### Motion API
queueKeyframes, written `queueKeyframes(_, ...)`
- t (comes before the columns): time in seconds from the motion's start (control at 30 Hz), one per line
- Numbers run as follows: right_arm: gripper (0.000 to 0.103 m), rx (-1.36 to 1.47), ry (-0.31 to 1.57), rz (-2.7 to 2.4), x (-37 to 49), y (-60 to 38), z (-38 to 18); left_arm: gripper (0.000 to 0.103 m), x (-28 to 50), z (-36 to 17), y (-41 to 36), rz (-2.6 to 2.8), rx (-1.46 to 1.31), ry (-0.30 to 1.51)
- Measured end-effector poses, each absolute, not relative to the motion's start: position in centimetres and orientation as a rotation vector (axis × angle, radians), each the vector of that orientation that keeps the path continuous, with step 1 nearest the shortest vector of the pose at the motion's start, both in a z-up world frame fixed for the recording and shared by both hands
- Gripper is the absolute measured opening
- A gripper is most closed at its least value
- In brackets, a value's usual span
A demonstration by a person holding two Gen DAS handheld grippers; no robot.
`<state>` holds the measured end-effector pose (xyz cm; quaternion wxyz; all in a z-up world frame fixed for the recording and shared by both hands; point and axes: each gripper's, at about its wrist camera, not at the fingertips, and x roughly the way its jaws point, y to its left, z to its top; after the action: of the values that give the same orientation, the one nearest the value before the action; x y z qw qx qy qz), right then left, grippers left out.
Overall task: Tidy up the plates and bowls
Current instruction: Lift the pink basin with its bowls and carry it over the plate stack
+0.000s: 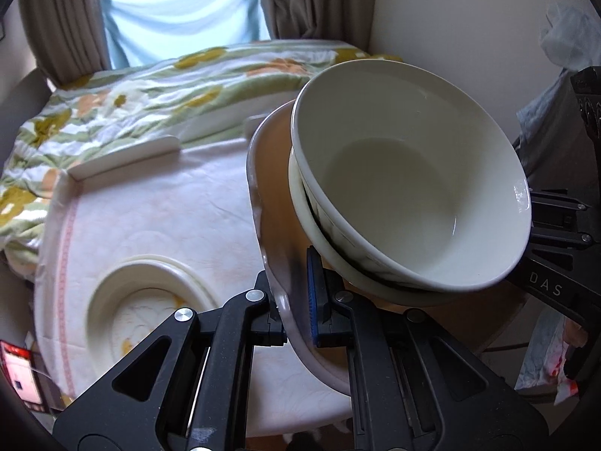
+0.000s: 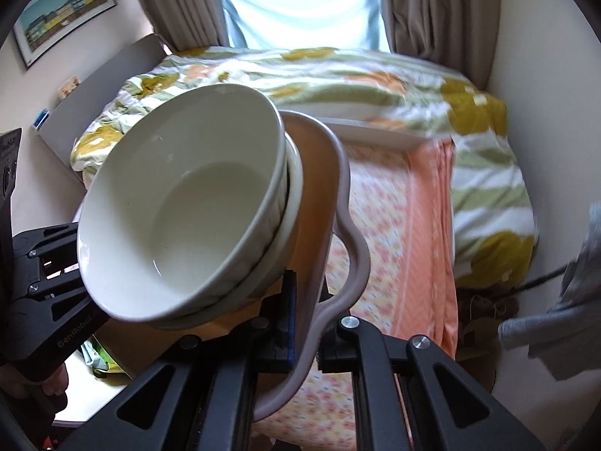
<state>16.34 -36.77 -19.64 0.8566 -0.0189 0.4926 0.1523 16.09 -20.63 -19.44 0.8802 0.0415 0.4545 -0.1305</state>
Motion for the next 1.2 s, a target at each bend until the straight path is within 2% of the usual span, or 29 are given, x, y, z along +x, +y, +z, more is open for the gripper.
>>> queueKeyframes(0.33,0.008,-0.021,1.012,0.346,15.3,-26.6,-17.7,0.005,14.0,-17.5,-9.5,-0.238,0.099,0.952)
queueKeyframes(0.63,0.008,0.016,1.066,0.348,13.8,-17.7,-21.5,0.005,12.3,-21.6,-1.5,-0.231,0.114,1.032)
queueKeyframes(0.93,0.008,0.006,1.111,0.318,13.8,-15.1,-26.1,0.005,12.8,-27.0,0.3,-0.246,0.081,1.081)
queueKeyframes(1.2,0.008,0.050,1.087,0.287,13.4,-15.6,-27.5,0.005,13.0,-28.4,0.2,-0.240,0.084,1.073)
